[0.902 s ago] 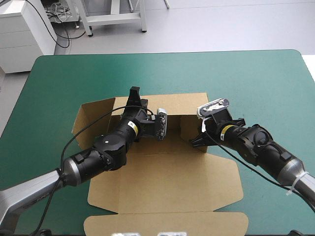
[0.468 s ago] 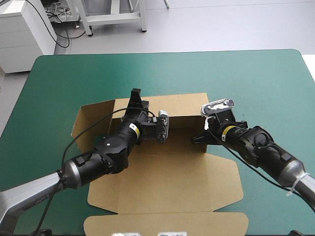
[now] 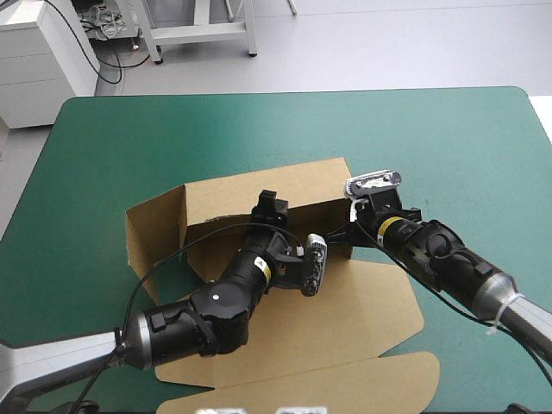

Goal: Fold the box

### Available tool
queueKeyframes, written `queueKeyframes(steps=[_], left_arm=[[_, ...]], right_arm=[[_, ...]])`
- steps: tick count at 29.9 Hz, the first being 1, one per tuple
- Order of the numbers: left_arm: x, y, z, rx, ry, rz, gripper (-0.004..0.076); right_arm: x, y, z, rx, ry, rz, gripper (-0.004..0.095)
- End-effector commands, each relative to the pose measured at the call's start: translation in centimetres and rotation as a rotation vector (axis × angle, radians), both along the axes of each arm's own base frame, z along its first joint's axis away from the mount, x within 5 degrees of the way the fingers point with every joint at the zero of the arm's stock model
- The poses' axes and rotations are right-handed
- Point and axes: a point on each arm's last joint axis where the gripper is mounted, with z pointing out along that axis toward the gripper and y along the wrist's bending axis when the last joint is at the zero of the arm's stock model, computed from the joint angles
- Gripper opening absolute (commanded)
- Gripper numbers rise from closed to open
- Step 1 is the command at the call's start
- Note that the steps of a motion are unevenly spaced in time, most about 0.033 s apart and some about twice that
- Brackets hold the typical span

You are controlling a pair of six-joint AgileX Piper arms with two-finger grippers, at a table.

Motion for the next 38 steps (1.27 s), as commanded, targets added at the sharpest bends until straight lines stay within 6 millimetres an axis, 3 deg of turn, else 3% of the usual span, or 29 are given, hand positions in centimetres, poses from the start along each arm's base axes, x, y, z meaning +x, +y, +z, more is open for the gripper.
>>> queueKeyframes(steps=[1, 7, 11, 15, 19, 25, 32, 35, 38], left_arm=[[-2.2, 0.1, 2.2, -0.038, -0.054, 0.007, 0.0411], [-7.2, -0.3, 3.5, -0.040, -0.095, -0.076, 0.0411], [-7.9, 0.3, 5.4, -0.115, -0.133, -0.145, 0.0411], [-5.9, 1.3, 7.8, -0.197, -0.124, -0.081, 0.0411], [-2.4, 2.6, 10.3, -0.290, -0.114, 0.018, 0.0411], [3.3, 7.2, 13.1, -0.508, 0.036, 0.263, 0.0410], [7.7, 13.4, 11.8, -0.736, 0.334, 0.532, 0.0375], [8.1, 15.2, 11.7, -0.858, 0.454, 0.553, 0.0375], [7.3, 16.5, 11.9, -0.947, 0.531, 0.528, 0.0375]], right_arm=[[0.9, 0.5, 1.1, 0.050, -0.078, 0.004, -0.0006], [1.3, 0.7, 1.0, 0.050, -0.072, -0.003, -0.0006], [1.6, 0.1, 1.9, 0.006, -0.035, -0.048, -0.0006], [2.0, -0.7, 3.6, -0.069, 0.004, -0.097, -0.0007], [2.5, -1.8, 6.0, -0.138, 0.025, -0.135, -0.0022], [4.0, -4.3, 8.0, -0.173, 0.111, -0.138, -0.0022], [9.0, -6.4, 5.9, -0.225, 0.370, -0.123, -0.0022], [11.3, -6.0, 4.3, -0.264, 0.442, -0.102, -0.0022], [13.3, -5.5, 2.9, -0.284, 0.463, -0.083, -0.0022]])
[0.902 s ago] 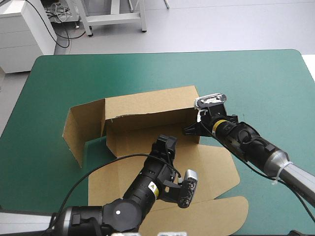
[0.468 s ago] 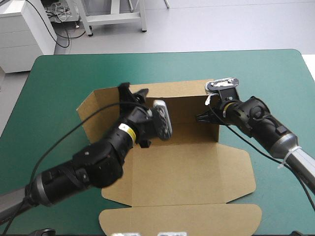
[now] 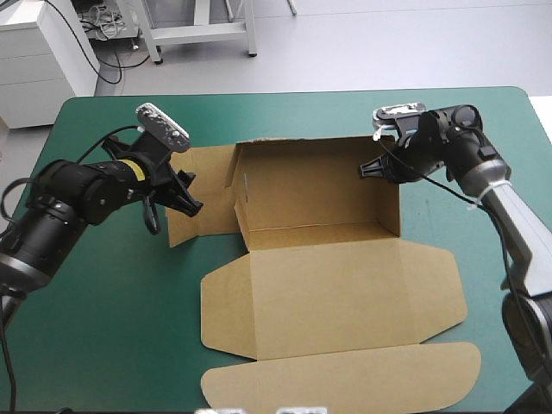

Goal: Fold the box

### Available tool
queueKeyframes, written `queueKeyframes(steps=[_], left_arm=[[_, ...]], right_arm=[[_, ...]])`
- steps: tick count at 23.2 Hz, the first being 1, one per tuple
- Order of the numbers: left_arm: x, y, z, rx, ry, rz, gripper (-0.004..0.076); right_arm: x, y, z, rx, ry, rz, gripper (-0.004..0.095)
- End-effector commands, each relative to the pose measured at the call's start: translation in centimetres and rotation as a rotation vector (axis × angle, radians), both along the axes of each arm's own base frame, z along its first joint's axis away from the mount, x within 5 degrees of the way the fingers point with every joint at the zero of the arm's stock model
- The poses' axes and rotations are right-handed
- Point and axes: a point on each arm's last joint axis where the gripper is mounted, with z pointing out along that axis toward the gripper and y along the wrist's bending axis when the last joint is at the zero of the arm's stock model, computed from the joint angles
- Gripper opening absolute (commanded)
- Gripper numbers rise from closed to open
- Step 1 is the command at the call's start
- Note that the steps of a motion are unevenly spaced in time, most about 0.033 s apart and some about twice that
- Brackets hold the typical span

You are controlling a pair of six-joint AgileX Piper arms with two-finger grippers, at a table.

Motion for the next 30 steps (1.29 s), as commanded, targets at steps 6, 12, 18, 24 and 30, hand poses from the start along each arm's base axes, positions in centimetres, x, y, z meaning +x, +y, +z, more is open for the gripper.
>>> queueKeyframes(steps=[6, 12, 18, 24, 30], left_arm=[[-6.4, 2.6, 0.8, -0.244, -0.119, -0.022, 0.0342], [-17.0, 5.8, -6.3, -0.342, -0.222, 0.020, 0.0062], [-22.8, 7.4, -8.8, -0.437, -0.328, 0.015, -0.0008], [-23.0, 7.7, -9.3, -0.391, -0.295, 0.032, -0.0008], [-23.0, 7.7, -9.5, -0.379, -0.282, 0.033, -0.0008]], right_arm=[[3.3, 0.5, -3.4, -0.047, 0.066, 0.042, -0.0022], [4.1, 0.6, -3.6, -0.035, 0.013, 0.041, -0.0022], [4.3, 0.7, -3.5, -0.031, -0.021, 0.047, -0.0021], [4.3, 0.7, 1.1, -0.029, -0.054, 0.057, 0.0345], [2.6, 0.4, 7.9, 0.029, -0.220, 0.038, 0.0450]])
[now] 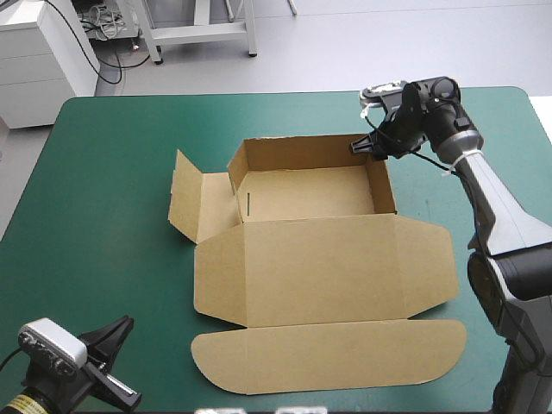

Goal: Fold the box

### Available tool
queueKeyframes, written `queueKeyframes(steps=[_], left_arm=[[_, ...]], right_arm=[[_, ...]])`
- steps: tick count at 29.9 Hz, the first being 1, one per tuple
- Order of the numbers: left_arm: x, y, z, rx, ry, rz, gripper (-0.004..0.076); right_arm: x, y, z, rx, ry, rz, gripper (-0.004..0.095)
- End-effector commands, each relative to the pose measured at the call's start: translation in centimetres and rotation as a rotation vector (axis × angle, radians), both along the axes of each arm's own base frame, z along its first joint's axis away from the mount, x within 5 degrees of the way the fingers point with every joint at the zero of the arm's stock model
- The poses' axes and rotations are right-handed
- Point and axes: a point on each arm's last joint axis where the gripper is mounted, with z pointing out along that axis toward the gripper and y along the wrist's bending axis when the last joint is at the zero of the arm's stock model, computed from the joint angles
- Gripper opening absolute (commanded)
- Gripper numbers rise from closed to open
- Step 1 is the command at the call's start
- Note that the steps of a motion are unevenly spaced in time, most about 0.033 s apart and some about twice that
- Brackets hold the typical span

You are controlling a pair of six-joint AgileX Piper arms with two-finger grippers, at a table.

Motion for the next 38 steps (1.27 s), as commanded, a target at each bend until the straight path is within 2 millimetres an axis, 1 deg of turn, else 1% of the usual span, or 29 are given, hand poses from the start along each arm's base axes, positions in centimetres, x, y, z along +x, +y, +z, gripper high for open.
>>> queueKeyframes(steps=[1, 4, 7, 11, 14, 16, 21, 24, 27, 31, 35, 38], left_arm=[[0.2, 0.0, 1.1, -0.032, -0.050, 0.014, -0.0008], [0.2, 0.2, 1.0, -0.012, -0.050, 0.023, -0.0008], [0.2, 0.2, 1.0, -0.013, -0.049, 0.024, -0.0008], [0.2, 0.2, 1.0, -0.012, -0.042, 0.024, -0.0008], [0.1, 0.2, 0.9, -0.006, -0.032, 0.022, -0.0008], [0.1, 0.2, 0.7, -0.005, -0.018, 0.021, -0.0008], [0.1, 0.1, 0.7, -0.004, -0.006, 0.018, -0.0008], [0.1, 0.1, 0.7, -0.005, -0.008, 0.019, -0.0008], [0.1, 0.1, 0.7, -0.007, -0.007, 0.017, -0.0008], [0.1, 0.1, 0.7, -0.008, -0.009, 0.018, -0.0008], [0.0, 0.1, 0.7, -0.018, -0.006, 0.013, -0.0008], [0.0, -0.1, 0.7, -0.039, 0.001, 0.002, -0.0008]], right_arm=[[-3.1, -0.6, 7.6, 0.055, -0.205, 0.000, 0.0450], [-5.1, -1.2, 9.9, 0.057, -0.262, -0.002, 0.0455], [-6.6, -1.6, 11.3, 0.060, -0.301, 0.007, 0.0464], [-7.0, -1.7, 11.7, 0.063, -0.312, 0.007, 0.0511], [-6.5, -1.6, 10.5, 0.057, -0.270, 0.002, 0.0515], [-6.1, -1.5, 8.7, 0.043, -0.212, 0.002, 0.0515], [-4.9, -1.3, 3.1, -0.007, -0.050, 0.002, 0.0514], [-3.9, -0.9, 0.7, 0.003, -0.007, 0.003, 0.0514], [-3.0, -0.5, -0.8, 0.018, 0.011, -0.004, 0.0508], [-2.2, -0.3, -2.5, 0.011, 0.053, -0.004, 0.0448], [-1.9, -0.2, -3.1, 0.015, 0.065, -0.005, 0.0391], [-1.8, -0.1, -3.2, 0.015, 0.066, -0.005, 0.0341]])
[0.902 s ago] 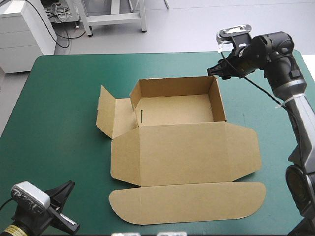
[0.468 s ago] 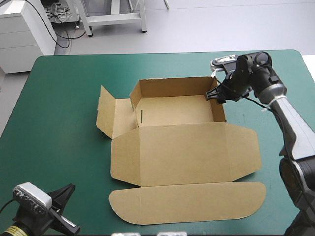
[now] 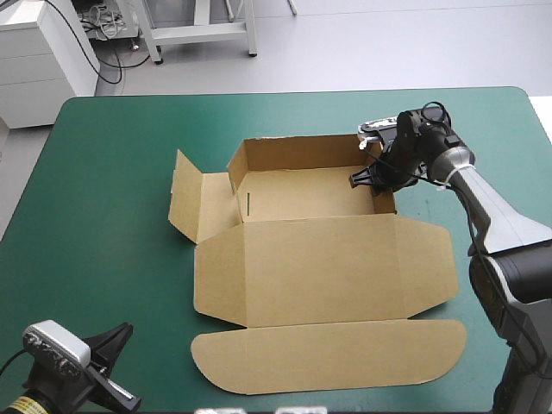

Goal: Fold the box

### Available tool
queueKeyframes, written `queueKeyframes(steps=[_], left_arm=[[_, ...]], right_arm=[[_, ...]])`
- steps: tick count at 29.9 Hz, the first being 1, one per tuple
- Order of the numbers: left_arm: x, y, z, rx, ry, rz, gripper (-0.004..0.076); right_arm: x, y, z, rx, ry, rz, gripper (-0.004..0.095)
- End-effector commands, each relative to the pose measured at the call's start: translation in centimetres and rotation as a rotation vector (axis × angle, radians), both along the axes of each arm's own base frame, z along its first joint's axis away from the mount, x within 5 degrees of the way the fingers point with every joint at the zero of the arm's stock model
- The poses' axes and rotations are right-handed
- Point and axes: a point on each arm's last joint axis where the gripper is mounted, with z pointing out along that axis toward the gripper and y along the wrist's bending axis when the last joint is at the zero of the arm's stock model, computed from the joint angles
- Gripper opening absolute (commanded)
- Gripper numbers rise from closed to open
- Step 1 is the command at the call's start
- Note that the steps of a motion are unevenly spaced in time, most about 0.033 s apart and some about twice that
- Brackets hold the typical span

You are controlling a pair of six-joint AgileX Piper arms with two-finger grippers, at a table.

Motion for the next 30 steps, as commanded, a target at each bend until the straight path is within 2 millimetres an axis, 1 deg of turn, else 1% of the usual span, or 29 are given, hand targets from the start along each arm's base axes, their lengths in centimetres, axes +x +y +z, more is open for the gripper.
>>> queueKeyframes(steps=[1, 3, 4, 7, 11, 13, 15, 18, 20, 23, 25, 26, 28, 30], left_arm=[[0.1, -0.3, 1.3, -0.085, -0.053, -0.006, -0.0008], [0.1, -0.3, 1.3, -0.088, -0.052, -0.008, -0.0008], [0.1, -0.3, 1.3, -0.088, -0.052, -0.008, -0.0008], [0.1, -0.3, 1.3, -0.087, -0.053, -0.008, -0.0008], [0.1, -0.3, 1.3, -0.087, -0.053, -0.008, -0.0008], [0.1, -0.3, 1.3, -0.087, -0.053, -0.008, -0.0008], [0.1, -0.3, 1.3, -0.087, -0.053, -0.008, -0.0008], [0.1, -0.3, 1.3, -0.085, -0.053, -0.007, -0.0008], [0.1, -0.3, 1.3, -0.083, -0.054, -0.006, -0.0008], [0.1, -0.3, 1.3, -0.083, -0.054, -0.006, -0.0007], [0.1, -0.3, 1.3, -0.083, -0.054, -0.006, 0.0000], [0.1, -0.3, 1.3, -0.083, -0.054, -0.006, 0.0011], [0.1, -0.3, 1.3, -0.083, -0.054, -0.006, 0.0067], [0.1, -0.3, 1.3, -0.083, -0.054, -0.006, 0.0169]], right_arm=[[-0.4, -0.1, 2.9, 0.027, -0.095, -0.003, 0.0313], [-0.4, -0.1, 2.9, 0.027, -0.095, -0.003, 0.0250], [-0.4, -0.1, 2.9, 0.027, -0.095, -0.003, 0.0201], [-0.4, -0.2, 2.9, 0.018, -0.095, -0.002, -0.0009], [-0.6, -0.4, 3.1, -0.010, -0.079, -0.003, -0.0020], [-0.9, -0.5, 4.0, -0.017, -0.073, -0.003, -0.0020], [-1.2, -0.7, 5.4, -0.016, -0.111, -0.008, -0.0020], [-2.3, -1.1, 8.6, -0.003, -0.197, -0.016, -0.0020], [-3.7, -1.5, 11.0, -0.004, -0.265, -0.019, -0.0020], [-6.2, -2.3, 14.4, 0.011, -0.358, -0.027, -0.0020], [-7.8, -2.8, 16.2, 0.013, -0.412, -0.030, -0.0020], [-8.6, -3.0, 17.1, 0.010, -0.440, -0.035, -0.0020], [-9.9, -3.5, 18.4, 0.004, -0.484, -0.045, -0.0021], [-11.2, -3.9, 19.6, 0.007, -0.525, -0.053, -0.0022]])
